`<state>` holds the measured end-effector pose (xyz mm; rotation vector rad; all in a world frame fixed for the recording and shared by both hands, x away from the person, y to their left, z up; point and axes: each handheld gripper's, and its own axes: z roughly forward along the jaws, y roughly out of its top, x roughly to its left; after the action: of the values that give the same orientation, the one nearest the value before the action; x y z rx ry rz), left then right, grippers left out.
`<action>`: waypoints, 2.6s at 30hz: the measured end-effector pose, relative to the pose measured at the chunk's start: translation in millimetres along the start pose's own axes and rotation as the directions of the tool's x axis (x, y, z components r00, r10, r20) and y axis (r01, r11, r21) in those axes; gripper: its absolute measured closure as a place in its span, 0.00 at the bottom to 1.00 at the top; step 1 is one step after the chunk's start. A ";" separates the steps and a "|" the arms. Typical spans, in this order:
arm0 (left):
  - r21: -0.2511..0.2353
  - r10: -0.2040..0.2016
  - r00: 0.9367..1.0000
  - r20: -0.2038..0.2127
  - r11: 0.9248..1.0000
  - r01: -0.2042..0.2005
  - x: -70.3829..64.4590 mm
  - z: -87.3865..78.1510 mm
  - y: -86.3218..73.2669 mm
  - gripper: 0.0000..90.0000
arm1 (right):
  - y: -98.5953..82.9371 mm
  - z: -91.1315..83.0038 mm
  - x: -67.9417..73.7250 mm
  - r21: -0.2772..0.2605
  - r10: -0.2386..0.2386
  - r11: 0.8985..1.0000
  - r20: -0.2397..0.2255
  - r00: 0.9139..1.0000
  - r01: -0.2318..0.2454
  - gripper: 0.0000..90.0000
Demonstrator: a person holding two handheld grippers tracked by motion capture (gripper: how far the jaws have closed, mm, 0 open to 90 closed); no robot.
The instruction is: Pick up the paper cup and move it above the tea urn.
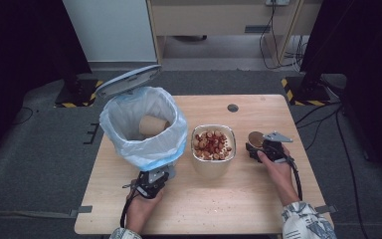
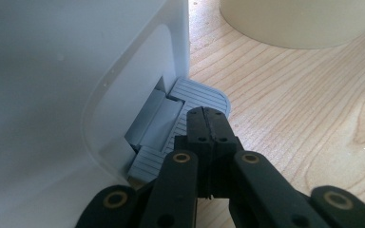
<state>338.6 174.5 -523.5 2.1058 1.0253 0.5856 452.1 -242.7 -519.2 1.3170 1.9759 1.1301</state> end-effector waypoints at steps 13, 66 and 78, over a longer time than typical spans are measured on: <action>-0.005 -0.001 1.000 0.006 1.000 0.001 0.4 0.4 -0.2 0.99 | 22.5 -21.3 0.7 -0.016 -0.107 0.994 -0.056 0.993 0.107 0.34; 0.000 0.001 1.000 0.006 1.000 -0.001 0.4 0.3 0.3 0.99 | 94.4 -56.9 -0.1 -0.052 -0.181 0.983 -0.100 0.978 0.177 0.35; 0.000 0.003 1.000 0.004 1.000 -0.003 0.1 0.4 0.2 0.99 | 105.7 -62.3 -1.8 -0.068 -0.211 0.976 -0.088 0.974 0.205 0.37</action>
<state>339.0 174.4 -523.6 2.1079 1.0194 0.5828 456.9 -247.2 -396.7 1.0159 2.0767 1.1570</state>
